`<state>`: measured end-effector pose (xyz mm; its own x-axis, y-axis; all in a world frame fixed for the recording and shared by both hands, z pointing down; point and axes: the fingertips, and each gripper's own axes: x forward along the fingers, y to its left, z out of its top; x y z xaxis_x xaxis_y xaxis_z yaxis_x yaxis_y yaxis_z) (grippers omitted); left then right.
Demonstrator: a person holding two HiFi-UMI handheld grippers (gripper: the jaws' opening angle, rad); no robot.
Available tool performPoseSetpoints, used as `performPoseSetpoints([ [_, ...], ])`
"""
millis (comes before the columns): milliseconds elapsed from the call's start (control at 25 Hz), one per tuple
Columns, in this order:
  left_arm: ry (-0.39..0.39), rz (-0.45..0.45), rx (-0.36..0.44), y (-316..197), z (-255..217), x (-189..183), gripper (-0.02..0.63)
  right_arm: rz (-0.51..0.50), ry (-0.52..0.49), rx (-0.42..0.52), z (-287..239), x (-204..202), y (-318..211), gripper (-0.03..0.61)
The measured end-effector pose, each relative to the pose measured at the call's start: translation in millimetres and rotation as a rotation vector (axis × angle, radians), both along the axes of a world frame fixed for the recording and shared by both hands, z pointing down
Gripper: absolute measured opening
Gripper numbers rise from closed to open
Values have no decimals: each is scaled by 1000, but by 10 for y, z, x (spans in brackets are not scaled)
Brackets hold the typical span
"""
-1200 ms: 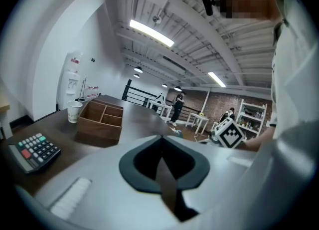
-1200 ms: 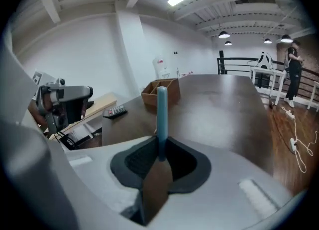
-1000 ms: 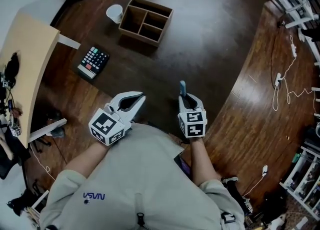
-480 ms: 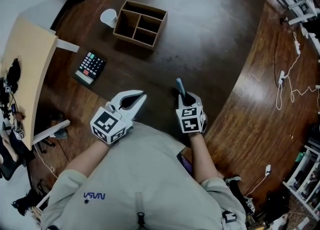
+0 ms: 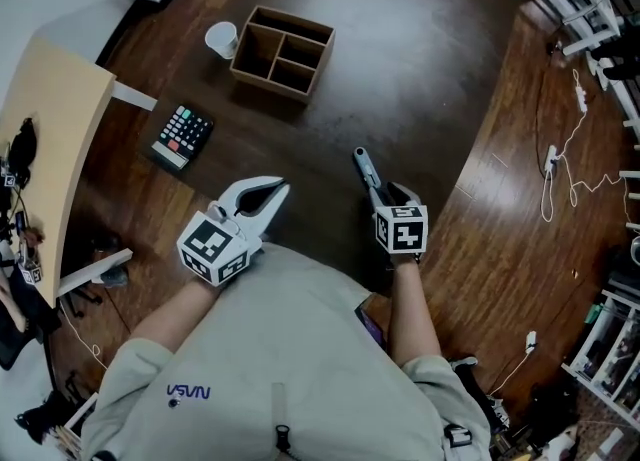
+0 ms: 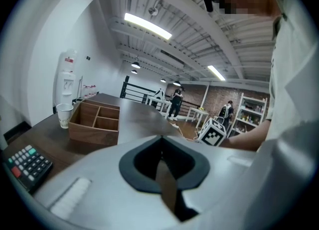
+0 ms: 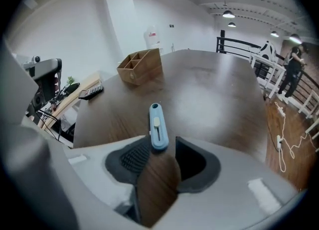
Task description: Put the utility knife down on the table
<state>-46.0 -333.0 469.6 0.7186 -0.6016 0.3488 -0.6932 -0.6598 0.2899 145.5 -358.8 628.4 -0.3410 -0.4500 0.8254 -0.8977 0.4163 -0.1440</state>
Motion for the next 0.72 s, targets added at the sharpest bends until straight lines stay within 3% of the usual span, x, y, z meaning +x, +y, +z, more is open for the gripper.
performPoseSetpoints([
  [280,50,33,35,155,-71,-93,3,102,-51,190,-619,41,128,150],
  [480,100,11,62,427,-109,-321,3,80,-122,315,-1016,-467,528,150],
  [720,123,-9,82,994,-105,-712,3,61,-152,381,-1238,-1128,1186,78],
])
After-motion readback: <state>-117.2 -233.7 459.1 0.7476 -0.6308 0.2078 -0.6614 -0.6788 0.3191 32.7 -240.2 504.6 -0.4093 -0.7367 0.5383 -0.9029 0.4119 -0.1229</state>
